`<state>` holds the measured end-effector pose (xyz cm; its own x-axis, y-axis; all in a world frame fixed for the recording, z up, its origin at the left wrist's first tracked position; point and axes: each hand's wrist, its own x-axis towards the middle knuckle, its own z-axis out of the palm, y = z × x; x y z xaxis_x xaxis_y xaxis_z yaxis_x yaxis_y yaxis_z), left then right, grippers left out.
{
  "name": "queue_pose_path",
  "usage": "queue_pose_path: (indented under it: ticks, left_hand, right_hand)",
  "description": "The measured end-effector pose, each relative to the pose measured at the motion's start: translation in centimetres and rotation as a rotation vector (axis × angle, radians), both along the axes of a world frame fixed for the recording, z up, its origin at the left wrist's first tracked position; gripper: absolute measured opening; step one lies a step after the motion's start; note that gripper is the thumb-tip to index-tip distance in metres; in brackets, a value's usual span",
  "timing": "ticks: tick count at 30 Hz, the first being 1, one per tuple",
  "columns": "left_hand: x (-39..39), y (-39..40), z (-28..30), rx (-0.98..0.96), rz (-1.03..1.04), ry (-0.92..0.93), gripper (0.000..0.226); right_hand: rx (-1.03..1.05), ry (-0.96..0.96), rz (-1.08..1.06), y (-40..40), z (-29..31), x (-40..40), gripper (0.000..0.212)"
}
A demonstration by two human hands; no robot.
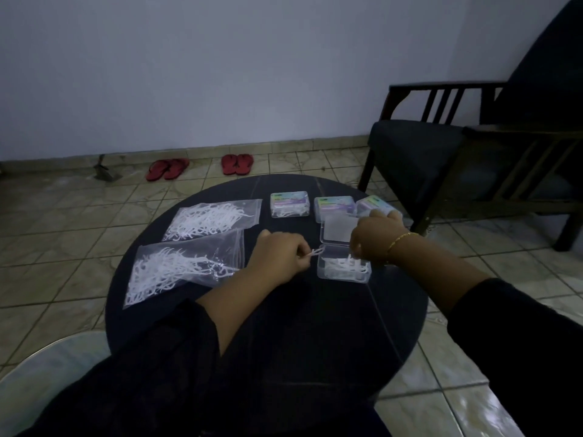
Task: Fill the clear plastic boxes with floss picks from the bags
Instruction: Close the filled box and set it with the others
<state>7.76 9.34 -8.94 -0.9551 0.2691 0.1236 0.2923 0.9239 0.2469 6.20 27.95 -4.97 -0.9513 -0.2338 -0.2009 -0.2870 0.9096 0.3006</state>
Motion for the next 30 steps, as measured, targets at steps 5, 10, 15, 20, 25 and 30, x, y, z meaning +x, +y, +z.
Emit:
queue_pose_path:
  ticks: [5,10,15,20,25,30]
  left_hand:
    - [-1.4,3.4,0.8,-0.020,-0.165,0.065,0.021]
    - [-2.0,4.6,0.1,-0.070,-0.162,0.031,0.033]
    - [-1.4,2.9,0.2,-0.050,-0.164,0.037,0.036]
    - [0.0,-0.8,1.2,-0.033,-0.169,0.086,0.030]
    - [1.5,-7.0,2.0,-0.070,-0.068,0.150,0.040]
    - [2.8,-13.8,1.8,-0.105,0.028,0.087,0.083]
  right_hand:
    - [-0.089,0.063,-0.045,2.0,0.0,0.1,0.036]
    - [-0.112,0.064,-0.040,2.6,0.0,0.2,0.037]
    - [-0.131,0.039,-0.032,1.2,-0.1,0.3,0.036]
    - [-0.270,0.038,0.029,-2.5,0.2,0.5,0.029]
    - [-0.403,-0.044,0.101,-7.6,-0.1,0.6,0.027]
    - [-0.498,-0.170,0.079,-11.8,-1.5,0.8,0.027]
